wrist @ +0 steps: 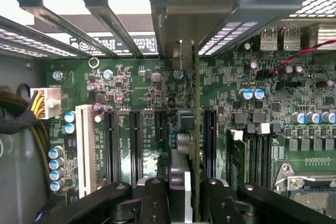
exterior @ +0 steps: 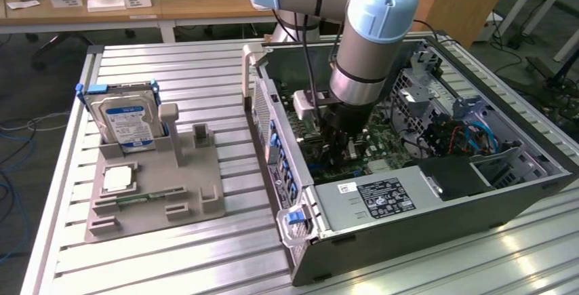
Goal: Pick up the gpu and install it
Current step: 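Insert the gpu into the slot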
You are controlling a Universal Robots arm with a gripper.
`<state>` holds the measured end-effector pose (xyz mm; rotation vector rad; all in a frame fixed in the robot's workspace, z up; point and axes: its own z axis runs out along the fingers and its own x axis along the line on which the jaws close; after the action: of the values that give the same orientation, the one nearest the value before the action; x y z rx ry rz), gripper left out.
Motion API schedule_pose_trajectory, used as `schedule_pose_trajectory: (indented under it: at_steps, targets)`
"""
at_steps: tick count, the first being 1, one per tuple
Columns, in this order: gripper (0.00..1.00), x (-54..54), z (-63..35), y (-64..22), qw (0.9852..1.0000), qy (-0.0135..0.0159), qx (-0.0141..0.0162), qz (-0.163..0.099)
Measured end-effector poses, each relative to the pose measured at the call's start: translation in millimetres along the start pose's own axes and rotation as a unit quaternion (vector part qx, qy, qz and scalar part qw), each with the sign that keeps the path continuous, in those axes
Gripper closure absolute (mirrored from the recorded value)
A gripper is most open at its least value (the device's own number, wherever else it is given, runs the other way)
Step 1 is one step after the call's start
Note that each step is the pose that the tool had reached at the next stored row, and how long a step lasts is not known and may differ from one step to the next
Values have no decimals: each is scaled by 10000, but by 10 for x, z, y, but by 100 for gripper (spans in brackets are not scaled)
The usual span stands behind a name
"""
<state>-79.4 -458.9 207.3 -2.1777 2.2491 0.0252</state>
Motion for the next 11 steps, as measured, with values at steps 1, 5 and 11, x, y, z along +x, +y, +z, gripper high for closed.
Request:
schedule_pose_trajectory:
  at_steps: [1,5,11]
  targets:
    - [72,0,1,0,10000,0,0,0]
    - [72,-1,2,-1,10000,-2,1,-1]
    - [71,-5,13,-2,10000,-17,7,0]
